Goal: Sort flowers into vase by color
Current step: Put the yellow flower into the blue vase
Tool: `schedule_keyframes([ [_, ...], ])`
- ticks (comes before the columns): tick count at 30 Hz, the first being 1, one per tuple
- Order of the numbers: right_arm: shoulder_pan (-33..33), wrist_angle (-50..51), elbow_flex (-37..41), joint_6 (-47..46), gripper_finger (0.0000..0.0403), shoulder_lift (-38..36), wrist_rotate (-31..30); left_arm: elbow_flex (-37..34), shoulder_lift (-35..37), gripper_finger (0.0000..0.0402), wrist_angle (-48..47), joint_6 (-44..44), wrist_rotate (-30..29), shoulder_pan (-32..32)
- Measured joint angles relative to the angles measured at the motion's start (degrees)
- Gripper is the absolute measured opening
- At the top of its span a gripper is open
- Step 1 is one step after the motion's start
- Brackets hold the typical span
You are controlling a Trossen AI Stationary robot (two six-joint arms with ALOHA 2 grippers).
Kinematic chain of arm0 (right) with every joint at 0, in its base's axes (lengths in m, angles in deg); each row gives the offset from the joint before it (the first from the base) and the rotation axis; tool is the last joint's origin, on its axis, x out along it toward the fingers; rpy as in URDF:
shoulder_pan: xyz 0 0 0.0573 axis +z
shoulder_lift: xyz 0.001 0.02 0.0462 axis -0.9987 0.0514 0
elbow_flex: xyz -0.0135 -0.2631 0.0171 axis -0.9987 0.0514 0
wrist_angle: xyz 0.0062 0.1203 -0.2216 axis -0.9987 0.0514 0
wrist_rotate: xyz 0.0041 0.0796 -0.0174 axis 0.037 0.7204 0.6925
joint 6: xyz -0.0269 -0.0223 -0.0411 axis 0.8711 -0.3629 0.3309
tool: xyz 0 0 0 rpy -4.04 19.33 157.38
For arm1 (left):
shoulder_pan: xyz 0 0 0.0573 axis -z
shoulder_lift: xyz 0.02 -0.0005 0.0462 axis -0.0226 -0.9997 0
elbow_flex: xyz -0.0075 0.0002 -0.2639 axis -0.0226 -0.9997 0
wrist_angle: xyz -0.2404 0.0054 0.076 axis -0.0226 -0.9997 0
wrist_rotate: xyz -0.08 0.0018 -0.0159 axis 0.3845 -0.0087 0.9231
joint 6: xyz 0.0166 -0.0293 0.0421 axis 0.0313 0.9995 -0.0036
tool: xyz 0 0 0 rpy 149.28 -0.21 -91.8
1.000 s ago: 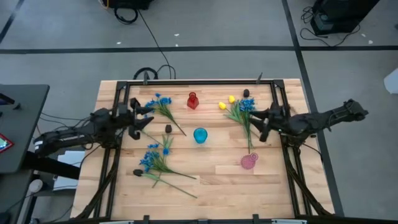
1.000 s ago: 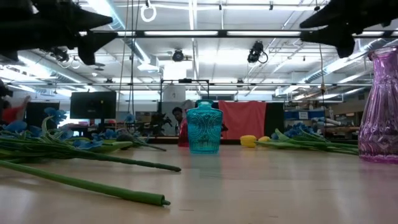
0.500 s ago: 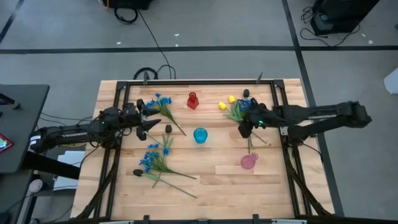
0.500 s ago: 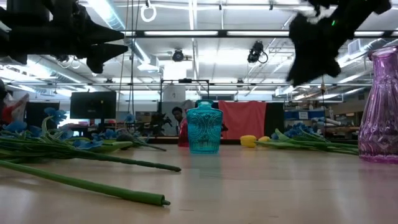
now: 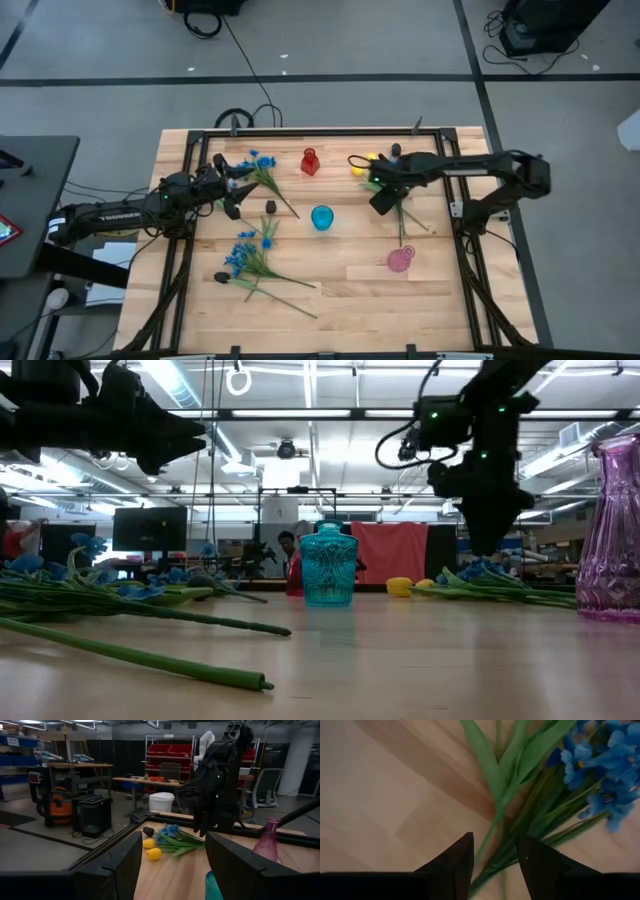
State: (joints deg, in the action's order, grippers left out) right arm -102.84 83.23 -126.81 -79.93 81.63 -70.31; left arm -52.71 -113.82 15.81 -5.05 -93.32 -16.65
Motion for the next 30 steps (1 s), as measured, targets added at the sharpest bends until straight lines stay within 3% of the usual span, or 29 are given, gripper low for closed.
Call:
schedule_keyframes([
  [6,-0.09,4.85,-6.76,1.64,0.0160,9.00,-1.79,0.00,0.00,0.0223,-0.13,0.04,0.00,0.02],
  [15,-1.80,7.12,-7.36,3.11,0.0159,16.97,-4.74,0.04,0.00,0.0223,-0.24,0.13,0.00,0.02],
  [23,-1.91,6.79,-7.36,3.90,0.0133,18.26,-4.29,0.04,0.00,0.0223,-0.12,0.09,0.00,0.02],
  [30,-1.97,6.86,-7.32,2.08,0.0110,12.00,-3.80,0.04,0.00,0.0223,-0.02,0.04,0.00,0.02],
])
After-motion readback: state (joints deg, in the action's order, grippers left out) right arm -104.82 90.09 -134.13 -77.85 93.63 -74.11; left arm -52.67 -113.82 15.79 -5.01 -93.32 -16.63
